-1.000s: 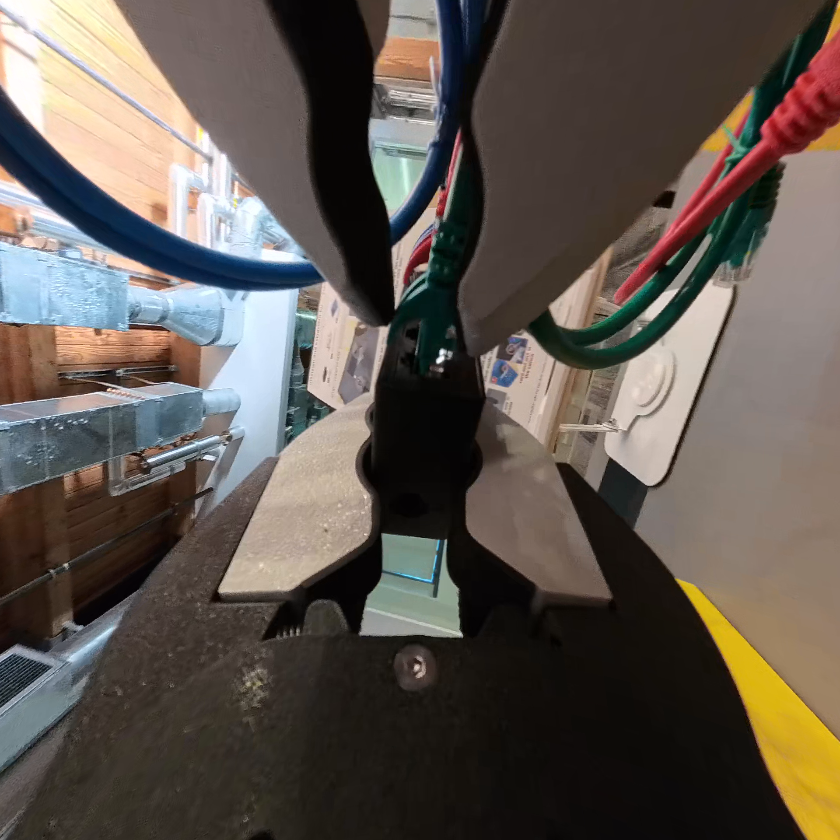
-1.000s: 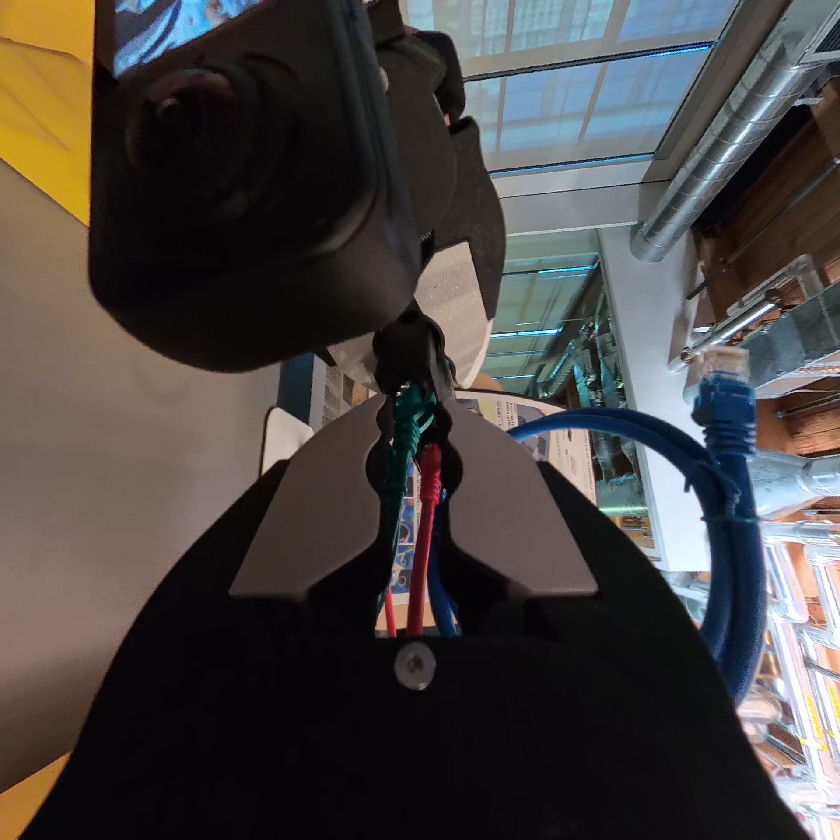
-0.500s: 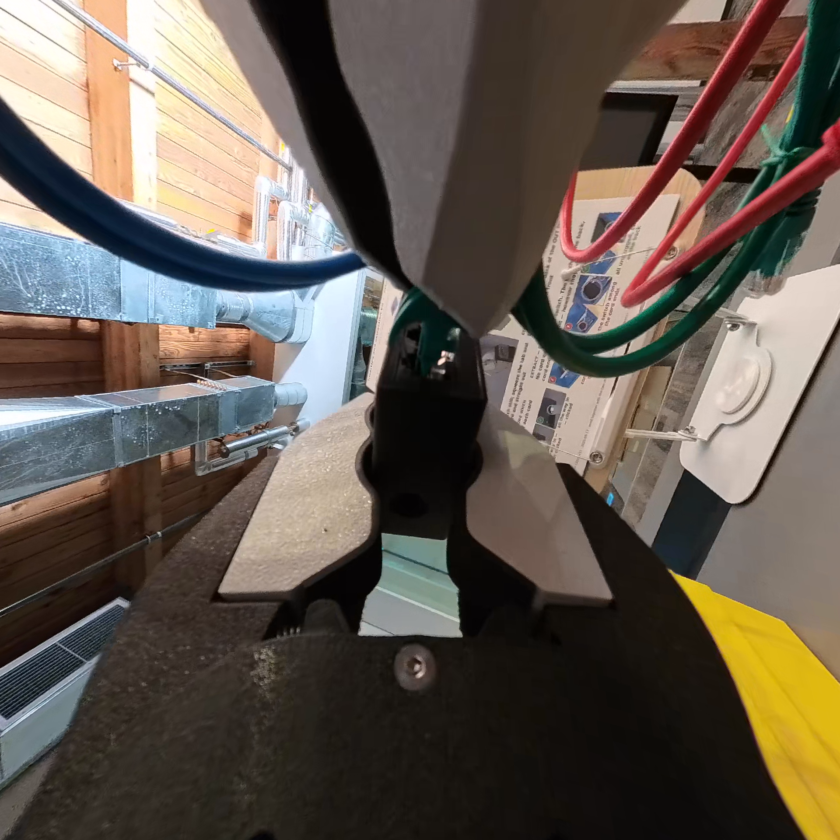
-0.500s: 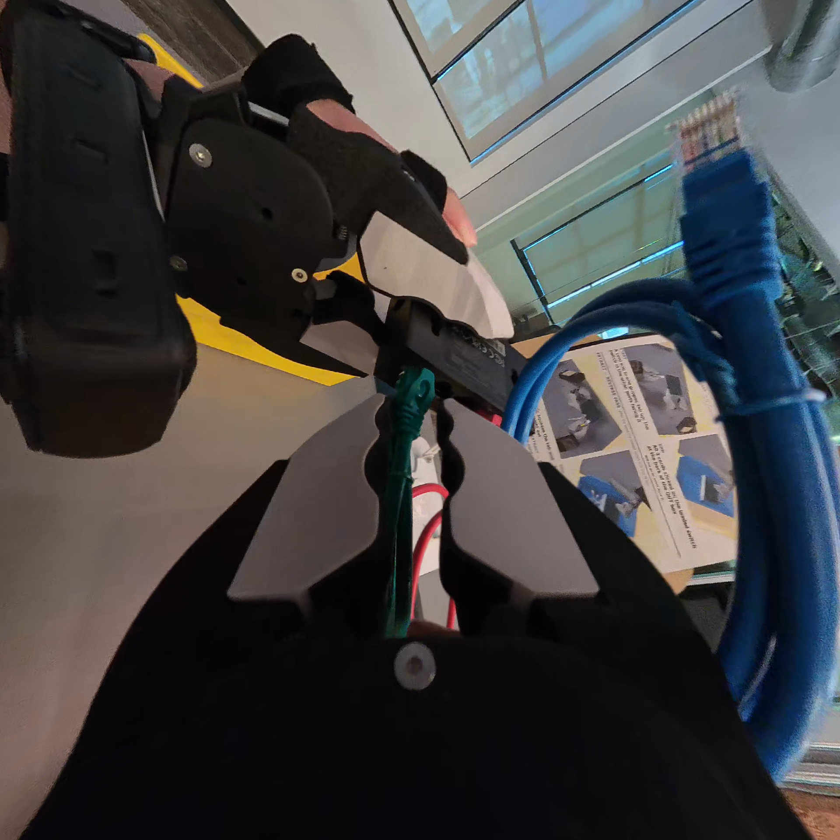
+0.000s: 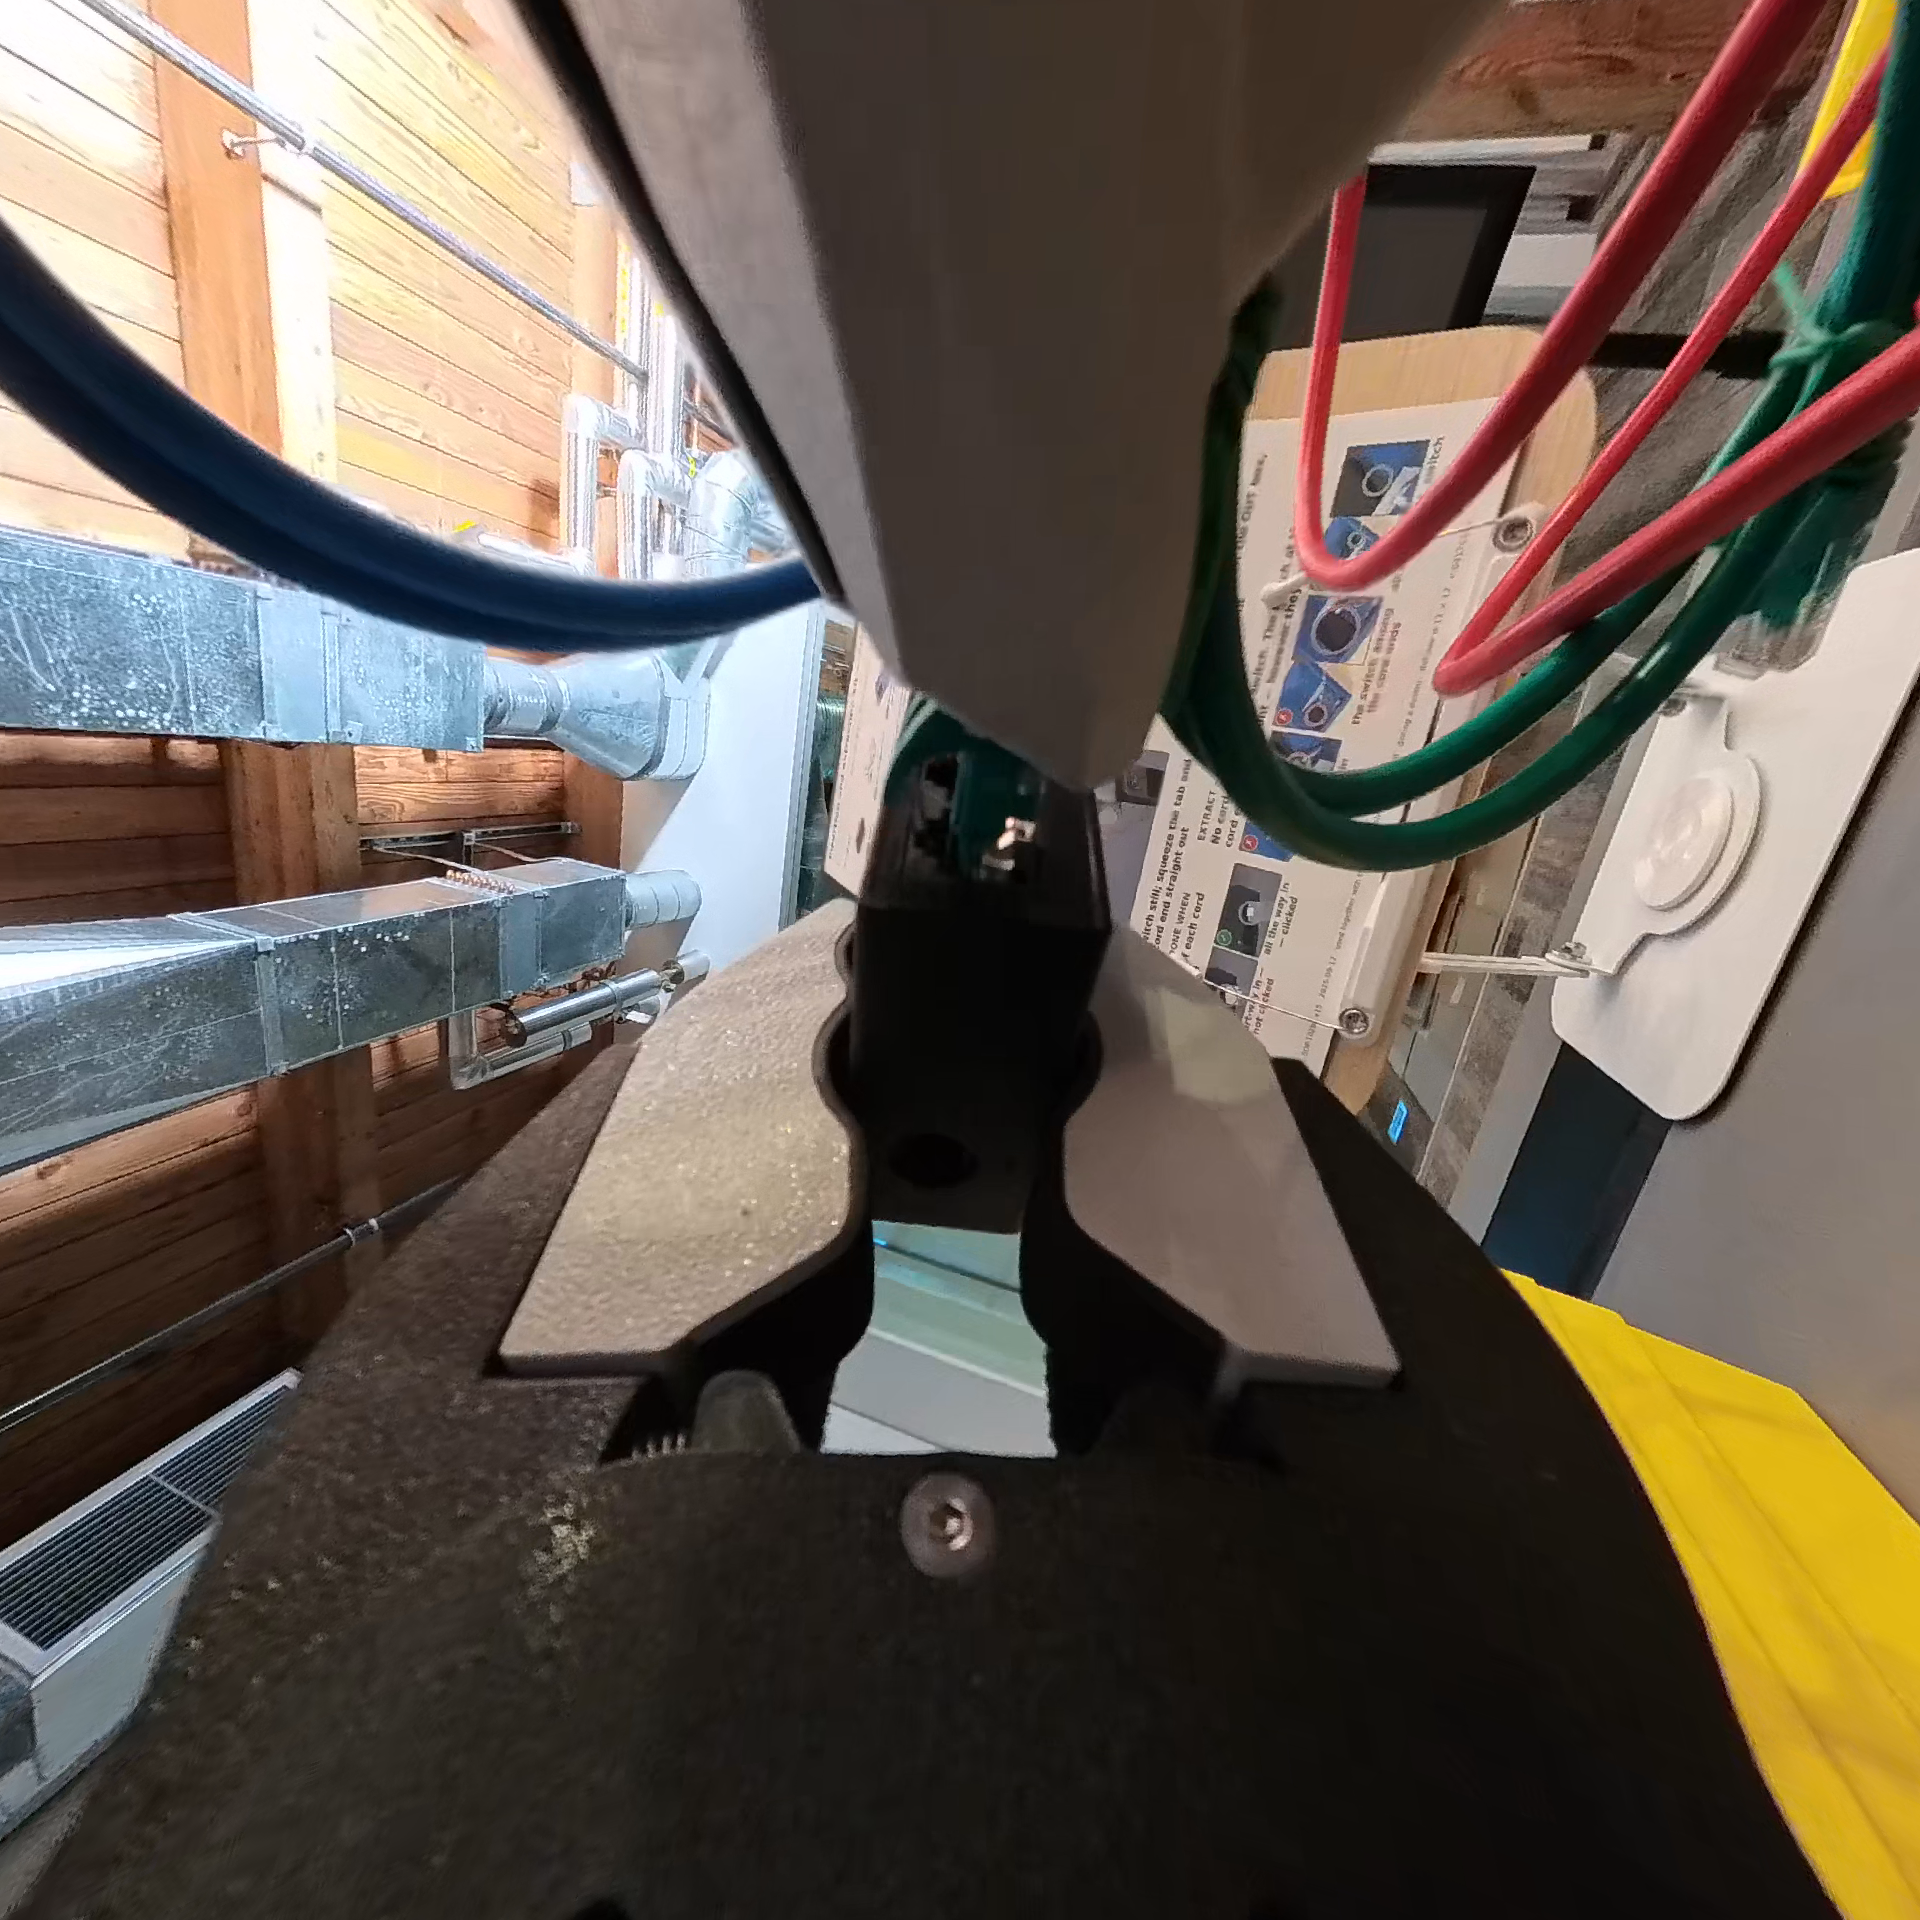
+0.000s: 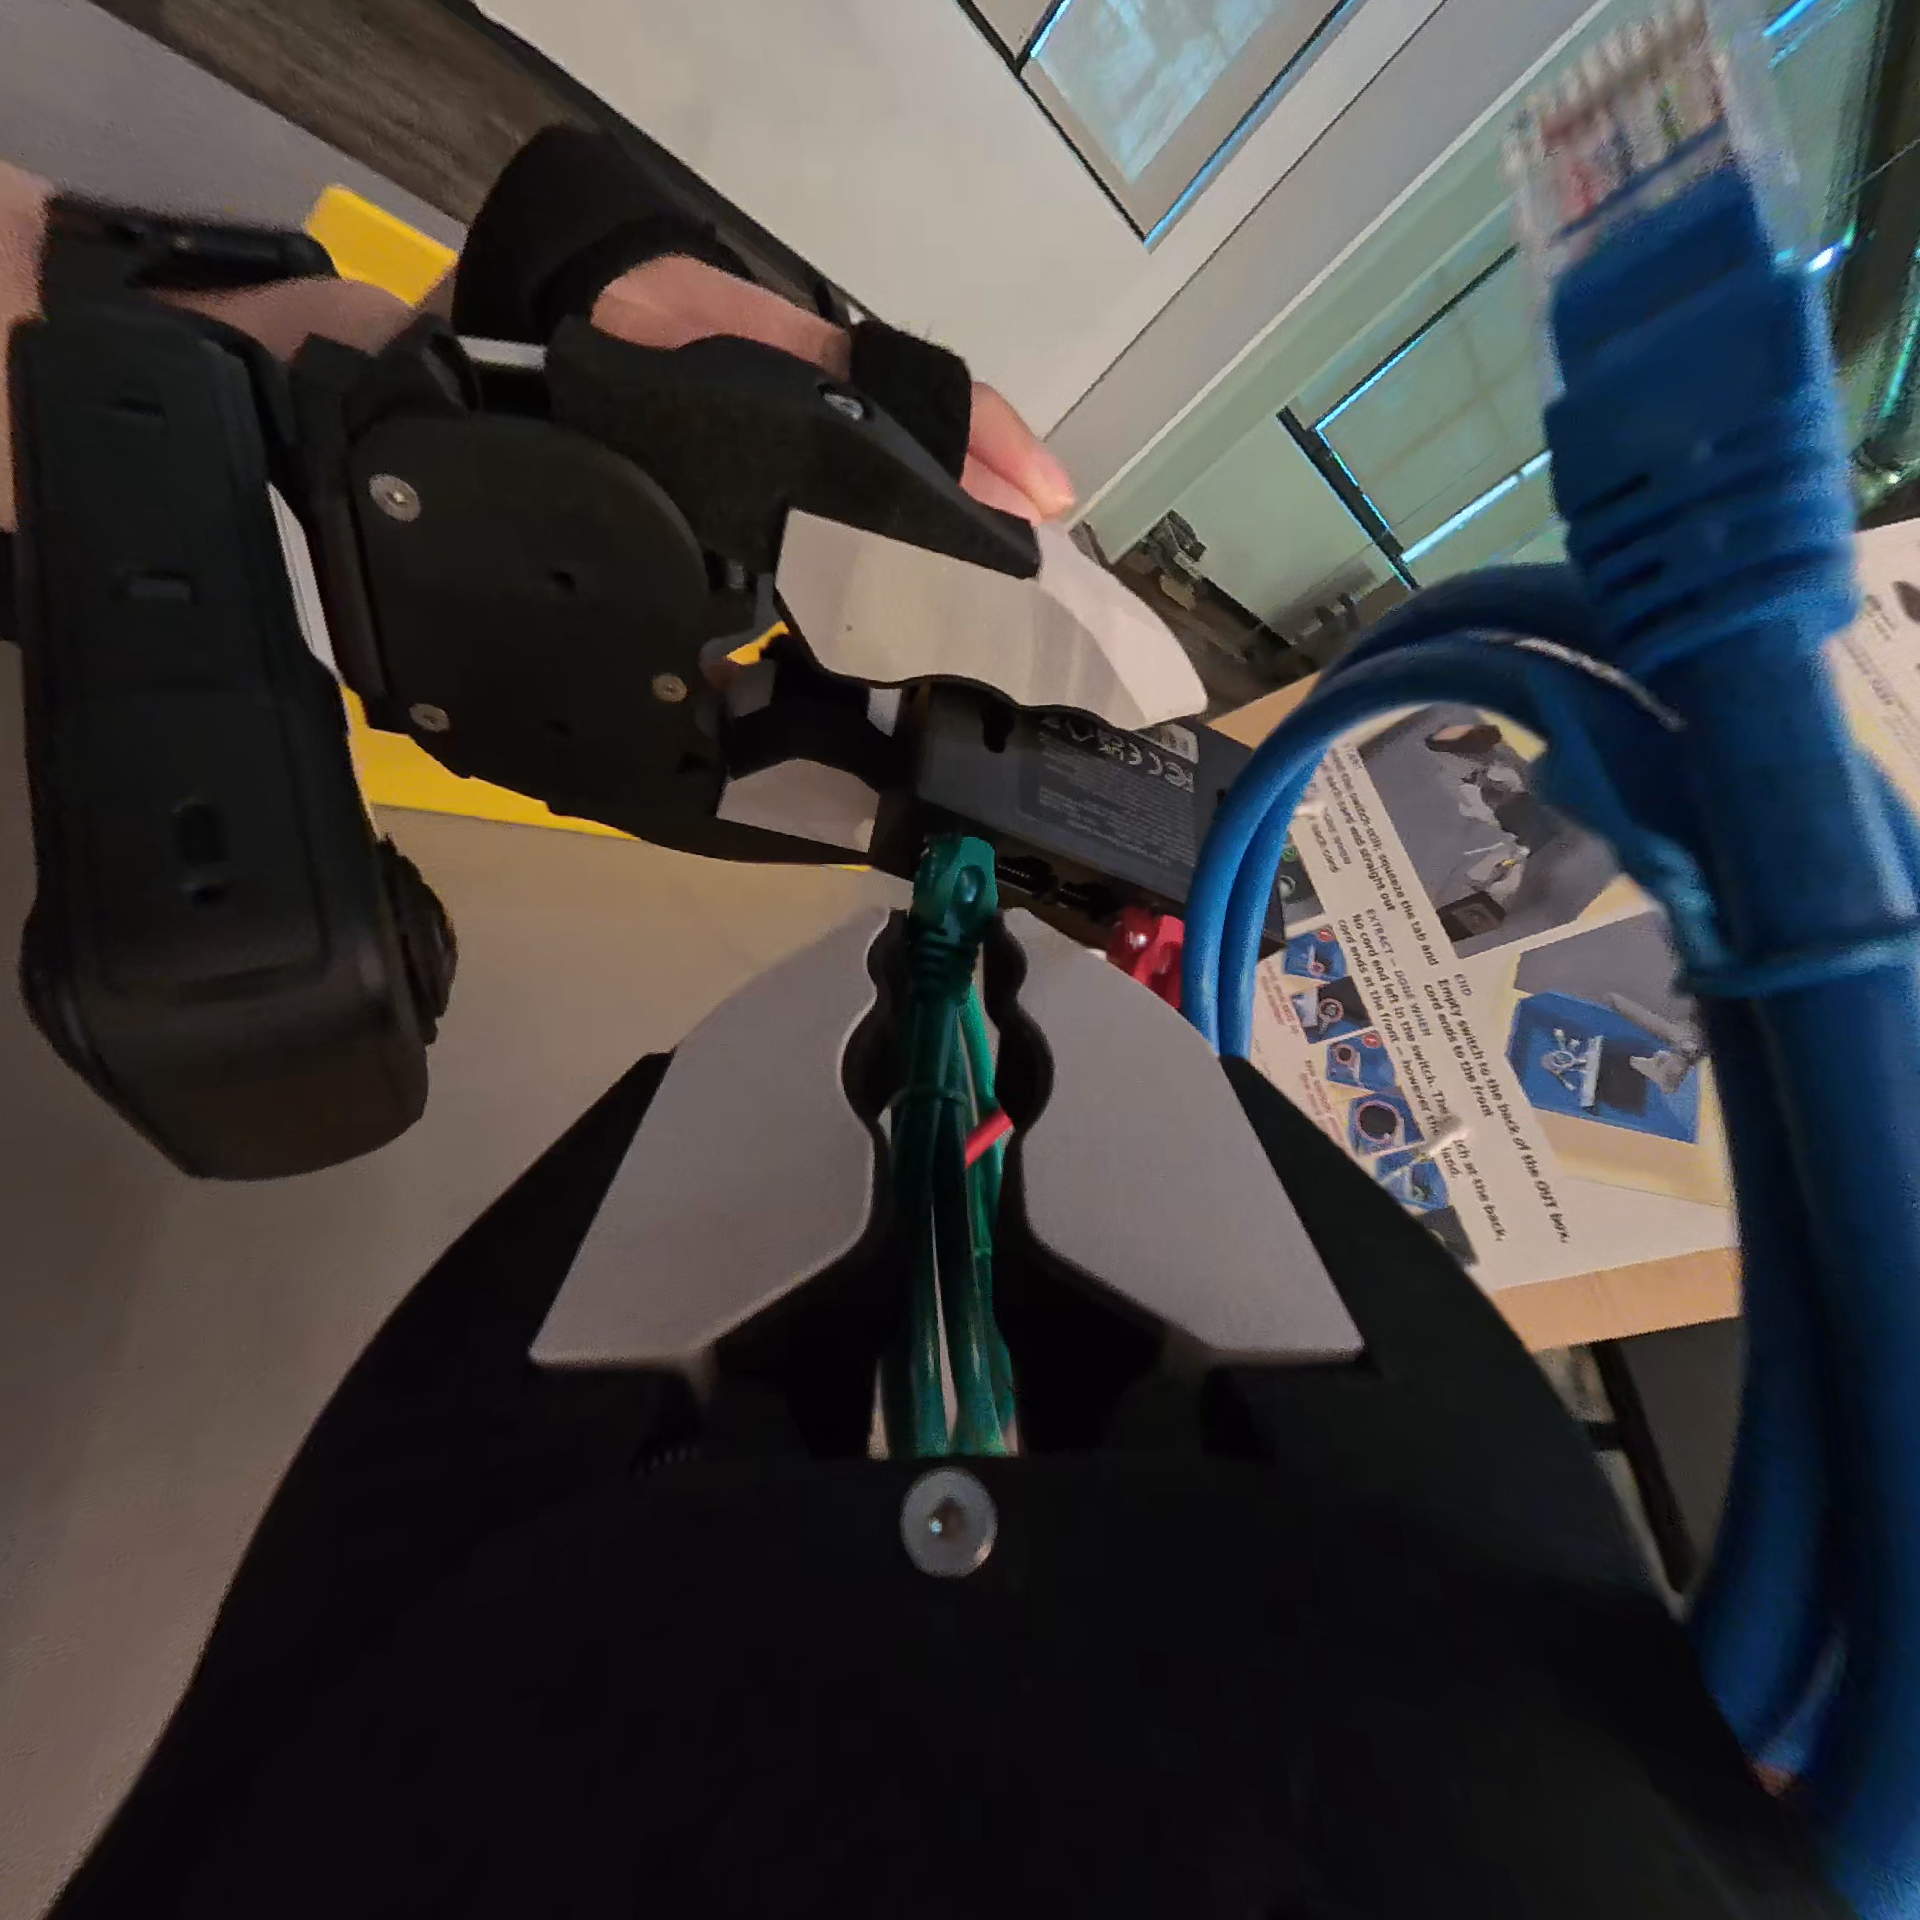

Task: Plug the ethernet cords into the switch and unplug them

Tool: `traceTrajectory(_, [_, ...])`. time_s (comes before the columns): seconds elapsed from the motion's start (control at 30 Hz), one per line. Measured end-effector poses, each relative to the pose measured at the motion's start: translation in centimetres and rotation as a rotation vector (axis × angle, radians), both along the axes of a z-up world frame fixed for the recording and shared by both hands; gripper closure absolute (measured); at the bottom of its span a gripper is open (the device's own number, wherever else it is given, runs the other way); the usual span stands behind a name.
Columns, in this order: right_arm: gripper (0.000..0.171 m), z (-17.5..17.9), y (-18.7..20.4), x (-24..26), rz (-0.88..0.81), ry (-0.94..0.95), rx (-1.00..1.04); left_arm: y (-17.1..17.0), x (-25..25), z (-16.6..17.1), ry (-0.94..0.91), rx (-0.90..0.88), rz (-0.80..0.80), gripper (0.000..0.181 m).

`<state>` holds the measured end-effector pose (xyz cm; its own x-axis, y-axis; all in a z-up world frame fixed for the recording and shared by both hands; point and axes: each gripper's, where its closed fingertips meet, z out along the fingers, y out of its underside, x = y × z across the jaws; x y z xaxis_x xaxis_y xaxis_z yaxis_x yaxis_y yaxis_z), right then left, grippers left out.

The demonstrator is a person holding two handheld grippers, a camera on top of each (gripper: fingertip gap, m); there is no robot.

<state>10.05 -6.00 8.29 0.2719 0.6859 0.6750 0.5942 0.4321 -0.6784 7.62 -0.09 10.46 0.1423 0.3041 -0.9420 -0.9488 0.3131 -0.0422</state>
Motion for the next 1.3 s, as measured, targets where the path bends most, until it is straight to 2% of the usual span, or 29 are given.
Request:
traceTrajectory(0.13, [0.157, 0.0, -0.3, -0.5, 0.009, 0.029, -0.031, 0.2, -0.2, -0.2, 0.007, -0.020, 0.009, 0.152])
traceTrajectory(0.53, [0.158, -0.5, 0.8, -0.9, -0.116, 0.069, -0.063, 1.3, -0.8, -1.2, 0.000, -0.092, 0.047, 0.152])
traceTrajectory(0.8, [0.158, -0.6, 0.9, -1.1, -0.021, 0.154, -0.175, 1.7, -0.8, -1.7, -0.024, -0.128, 0.053, 0.152])
traceTrajectory(1.3, [0.156, 1.2, -0.3, -0.2, 0.076, 0.043, 0.134, -0.4, -0.3, 1.4, -0.055, 0.073, -0.061, 0.147])
